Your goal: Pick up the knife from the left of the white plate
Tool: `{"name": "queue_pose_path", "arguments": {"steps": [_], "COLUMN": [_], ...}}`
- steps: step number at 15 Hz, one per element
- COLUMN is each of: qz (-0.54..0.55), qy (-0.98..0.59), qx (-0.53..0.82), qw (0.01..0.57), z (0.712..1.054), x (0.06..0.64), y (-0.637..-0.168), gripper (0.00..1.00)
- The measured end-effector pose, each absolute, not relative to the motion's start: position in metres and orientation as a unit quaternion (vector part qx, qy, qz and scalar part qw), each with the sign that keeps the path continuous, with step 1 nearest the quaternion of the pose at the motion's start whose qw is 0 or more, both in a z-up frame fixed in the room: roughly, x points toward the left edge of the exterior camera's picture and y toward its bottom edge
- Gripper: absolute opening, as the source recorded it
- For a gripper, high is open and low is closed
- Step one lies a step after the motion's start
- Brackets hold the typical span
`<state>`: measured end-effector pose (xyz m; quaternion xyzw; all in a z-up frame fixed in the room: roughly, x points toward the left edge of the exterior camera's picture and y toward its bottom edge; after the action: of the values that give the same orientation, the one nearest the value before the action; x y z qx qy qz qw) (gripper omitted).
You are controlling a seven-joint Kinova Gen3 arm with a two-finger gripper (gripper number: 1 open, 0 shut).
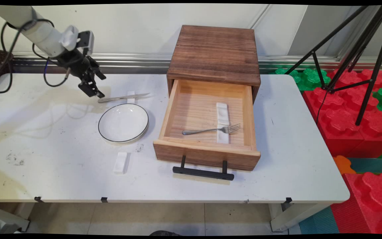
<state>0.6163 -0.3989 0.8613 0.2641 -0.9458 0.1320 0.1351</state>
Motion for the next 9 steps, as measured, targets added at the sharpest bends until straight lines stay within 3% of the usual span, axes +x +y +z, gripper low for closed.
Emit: {"name": "queue_pose_path", "arguments": {"steps": [9], "qz": [0.126], "qy": [-0.946], "qx": [0.266], "qw": [0.137], "z": [0.815], "x": [0.610], "y": [-0.426], "gripper": [1.00]}}
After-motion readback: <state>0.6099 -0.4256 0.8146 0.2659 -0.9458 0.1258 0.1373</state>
